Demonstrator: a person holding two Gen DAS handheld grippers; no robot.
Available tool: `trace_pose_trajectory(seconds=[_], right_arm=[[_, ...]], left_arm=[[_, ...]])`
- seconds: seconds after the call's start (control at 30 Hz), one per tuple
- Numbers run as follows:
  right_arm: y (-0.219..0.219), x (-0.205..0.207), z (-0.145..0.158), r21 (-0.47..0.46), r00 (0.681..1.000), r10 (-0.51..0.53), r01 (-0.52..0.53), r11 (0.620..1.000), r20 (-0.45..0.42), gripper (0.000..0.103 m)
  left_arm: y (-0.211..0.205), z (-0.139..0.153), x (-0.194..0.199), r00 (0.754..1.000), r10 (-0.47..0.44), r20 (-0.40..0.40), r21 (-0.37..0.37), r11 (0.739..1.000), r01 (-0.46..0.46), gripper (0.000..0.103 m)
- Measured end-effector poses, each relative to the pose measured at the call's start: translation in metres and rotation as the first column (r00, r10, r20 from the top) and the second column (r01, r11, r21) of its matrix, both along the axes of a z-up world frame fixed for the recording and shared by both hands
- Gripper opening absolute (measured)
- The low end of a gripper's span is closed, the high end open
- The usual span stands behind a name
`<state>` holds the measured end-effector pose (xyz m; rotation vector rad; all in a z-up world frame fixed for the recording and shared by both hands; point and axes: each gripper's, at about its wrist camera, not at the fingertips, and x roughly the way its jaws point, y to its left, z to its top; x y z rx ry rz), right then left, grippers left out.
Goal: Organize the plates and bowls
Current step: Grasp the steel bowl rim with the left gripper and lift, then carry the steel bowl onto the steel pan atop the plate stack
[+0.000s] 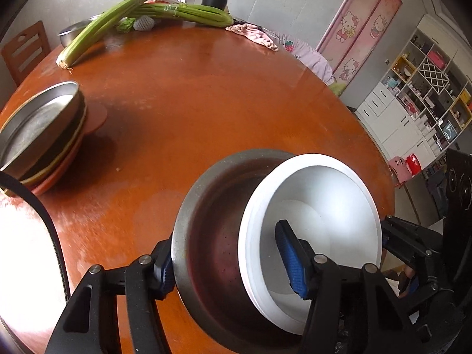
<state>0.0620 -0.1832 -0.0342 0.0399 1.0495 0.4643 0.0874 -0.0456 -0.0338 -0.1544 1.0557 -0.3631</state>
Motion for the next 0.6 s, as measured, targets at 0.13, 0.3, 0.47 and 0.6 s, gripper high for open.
trace_pose_trajectory(seconds=[0.13,0.3,0.47,0.6], right_arm=[[0.011,0.013,0.008,0.023,1.0,0.021,-0.021,1.0,-0.007,0.074],[0.036,0.031,0.028,0.045,0.998,0.068,-0.068,0.997,0.012,0.074],[0.067,0.049,0.052,0.063,0.992,0.118,-0.12,0.991,0.036,0.074],[0.101,0.067,0.072,0.064,0.984,0.166,-0.17,0.983,0.072,0.074]], left_arm=[[0.018,0.01,0.008,1.0,0.03,0.01,-0.012,0.999,-0.03,0.059],[0.048,0.032,0.017,0.996,0.082,0.037,-0.026,0.996,-0.081,0.059],[0.083,0.06,0.027,0.989,0.133,0.072,-0.025,0.991,-0.131,0.059],[0.116,0.08,0.036,0.978,0.182,0.104,-0.012,0.983,-0.182,0.059]])
